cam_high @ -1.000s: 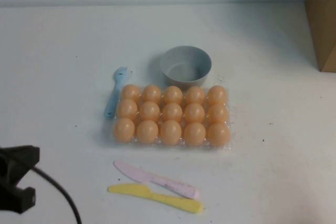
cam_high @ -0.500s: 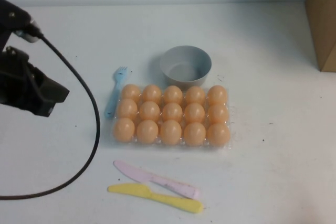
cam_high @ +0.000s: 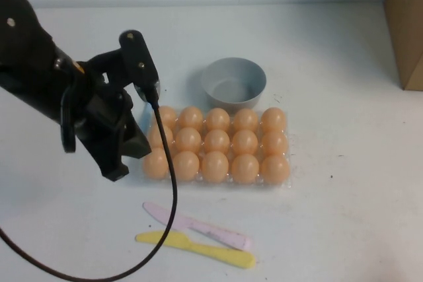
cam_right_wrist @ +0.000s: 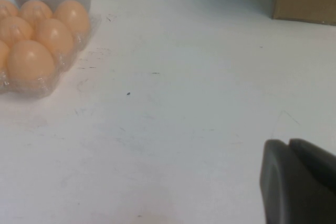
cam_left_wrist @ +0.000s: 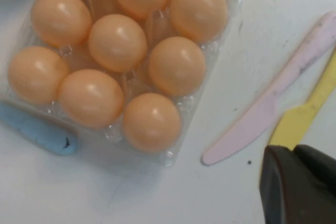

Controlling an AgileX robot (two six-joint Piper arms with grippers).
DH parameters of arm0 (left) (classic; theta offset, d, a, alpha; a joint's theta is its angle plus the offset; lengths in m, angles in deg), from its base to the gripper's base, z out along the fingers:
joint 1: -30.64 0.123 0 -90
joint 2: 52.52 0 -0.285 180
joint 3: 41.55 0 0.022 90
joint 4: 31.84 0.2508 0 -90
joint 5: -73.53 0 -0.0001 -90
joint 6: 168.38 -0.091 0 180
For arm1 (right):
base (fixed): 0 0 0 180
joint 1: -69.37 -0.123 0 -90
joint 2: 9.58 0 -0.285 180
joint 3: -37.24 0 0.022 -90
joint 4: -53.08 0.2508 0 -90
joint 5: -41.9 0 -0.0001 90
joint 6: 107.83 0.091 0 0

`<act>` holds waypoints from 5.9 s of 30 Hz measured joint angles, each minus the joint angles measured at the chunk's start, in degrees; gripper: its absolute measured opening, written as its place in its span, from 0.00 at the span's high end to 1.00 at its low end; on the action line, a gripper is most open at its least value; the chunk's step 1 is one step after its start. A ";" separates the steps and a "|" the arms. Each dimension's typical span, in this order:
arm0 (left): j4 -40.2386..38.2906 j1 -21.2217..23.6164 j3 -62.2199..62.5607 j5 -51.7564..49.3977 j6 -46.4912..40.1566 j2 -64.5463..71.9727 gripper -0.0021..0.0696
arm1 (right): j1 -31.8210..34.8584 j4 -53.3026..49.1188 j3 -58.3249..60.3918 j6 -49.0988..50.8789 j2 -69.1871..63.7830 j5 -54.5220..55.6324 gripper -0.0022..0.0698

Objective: Take an egg out of the egg box
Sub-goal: Pick up the egg from the plastic box

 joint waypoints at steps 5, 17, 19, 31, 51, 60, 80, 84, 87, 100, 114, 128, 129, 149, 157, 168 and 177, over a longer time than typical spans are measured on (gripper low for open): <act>5.90 -1.49 0.00 5.16 6.30 2.85 0.98 | 0.00 0.00 0.00 0.00 0.00 0.00 0.99; 8.25 -8.03 0.00 9.31 2.25 4.55 0.73 | 0.00 0.00 0.00 0.00 0.00 0.00 0.99; 8.25 -8.90 -0.13 10.19 1.69 5.19 0.59 | 0.00 0.00 0.00 0.00 0.00 0.00 0.99; 8.03 -9.88 -6.79 21.63 -9.38 8.32 0.34 | 0.00 0.00 0.00 0.00 0.00 0.00 0.99; 7.70 -9.88 -6.95 28.56 -10.56 13.06 0.34 | 0.00 0.00 0.00 0.00 0.00 0.00 0.99; 7.70 -9.88 -6.95 28.91 -10.67 13.06 0.34 | 0.00 0.00 0.00 0.00 0.00 0.00 0.99; 8.55 -9.88 -6.95 31.38 -10.88 15.29 0.34 | 0.00 0.00 0.00 0.00 0.00 0.00 0.99; 8.55 -9.88 -6.95 31.38 -10.88 15.68 0.35 | 0.00 0.00 0.00 0.00 0.00 0.00 0.99; 8.55 -9.88 -6.95 32.04 -10.88 16.07 0.40 | 0.00 0.00 0.00 0.00 0.00 0.00 0.99; 8.55 -9.88 -6.95 32.27 -10.88 15.72 0.47 | 0.00 0.00 0.00 0.00 0.00 0.00 0.99; 8.67 -9.88 -6.95 30.13 -10.88 9.60 0.54 | 0.00 0.00 0.00 0.00 0.00 0.00 0.99; 8.79 -9.88 -6.95 29.31 -10.57 10.65 0.54 | 0.00 0.00 0.00 0.00 0.00 0.00 0.99; 8.79 -9.88 -6.95 29.31 -10.57 10.89 0.54 | 0.00 0.00 0.00 0.00 0.00 0.00 0.99; 8.56 -9.88 -6.95 29.95 -8.56 12.65 0.54 | 0.00 0.00 0.00 0.00 0.00 0.00 0.99; 8.12 -9.88 -6.95 28.41 -7.98 12.91 0.42 | 0.00 0.00 0.00 0.00 0.00 0.00 0.99; 8.02 -9.88 -6.95 28.49 -7.72 11.91 0.38 | 0.00 0.00 0.00 0.00 0.00 0.00 0.99; 8.12 -9.88 -6.95 30.13 -7.72 13.03 0.38 | 0.00 0.00 0.00 0.00 0.00 0.00 0.99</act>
